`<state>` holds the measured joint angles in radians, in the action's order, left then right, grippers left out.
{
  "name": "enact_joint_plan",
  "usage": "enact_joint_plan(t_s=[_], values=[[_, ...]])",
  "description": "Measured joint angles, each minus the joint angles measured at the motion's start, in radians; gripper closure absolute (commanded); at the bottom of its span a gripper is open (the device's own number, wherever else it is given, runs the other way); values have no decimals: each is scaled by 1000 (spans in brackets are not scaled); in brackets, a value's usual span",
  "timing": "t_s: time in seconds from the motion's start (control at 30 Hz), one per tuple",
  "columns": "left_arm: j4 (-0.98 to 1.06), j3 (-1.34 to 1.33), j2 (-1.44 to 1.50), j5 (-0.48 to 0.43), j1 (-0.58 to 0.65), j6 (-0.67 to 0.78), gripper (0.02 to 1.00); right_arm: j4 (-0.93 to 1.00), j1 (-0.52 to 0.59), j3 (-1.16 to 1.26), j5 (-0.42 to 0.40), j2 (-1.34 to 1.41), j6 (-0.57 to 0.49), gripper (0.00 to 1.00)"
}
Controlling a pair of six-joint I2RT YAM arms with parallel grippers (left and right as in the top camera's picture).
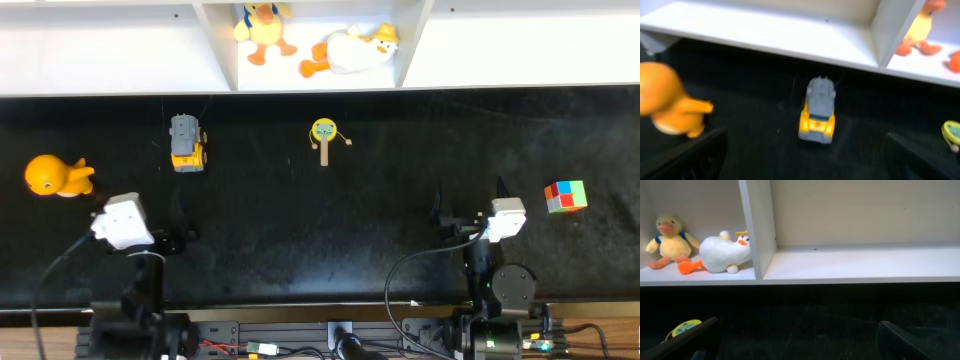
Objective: Store Toys
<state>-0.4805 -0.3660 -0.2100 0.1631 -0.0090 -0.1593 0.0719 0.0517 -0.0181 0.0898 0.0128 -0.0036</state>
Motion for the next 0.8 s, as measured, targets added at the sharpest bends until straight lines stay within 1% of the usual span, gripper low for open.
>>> enact_joint_plan(t_s=[0.17,0.23,0.4,0.53,0.57,0.63,0.67,0.8], values=[[-176,-157,-126,-10,48,27,23,0,0,0,0,0,0,5],[-215,-202,-188,-34,86,58,23,0,0,0,0,0,0,5],[-230,-290,-397,-191,246,177,23,0,0,0,0,0,0,5],[-230,-321,-508,-318,361,272,23,0,0,0,0,0,0,5],[-230,-331,-547,-375,410,321,23,1,0,0,0,0,0,7],[-234,-339,-577,-440,459,380,23,0,0,0,0,0,0,5],[-233,-352,-608,-505,515,437,23,0,0,0,0,0,0,5],[-266,-402,-661,-651,627,563,23,1,0,0,0,0,0,5]])
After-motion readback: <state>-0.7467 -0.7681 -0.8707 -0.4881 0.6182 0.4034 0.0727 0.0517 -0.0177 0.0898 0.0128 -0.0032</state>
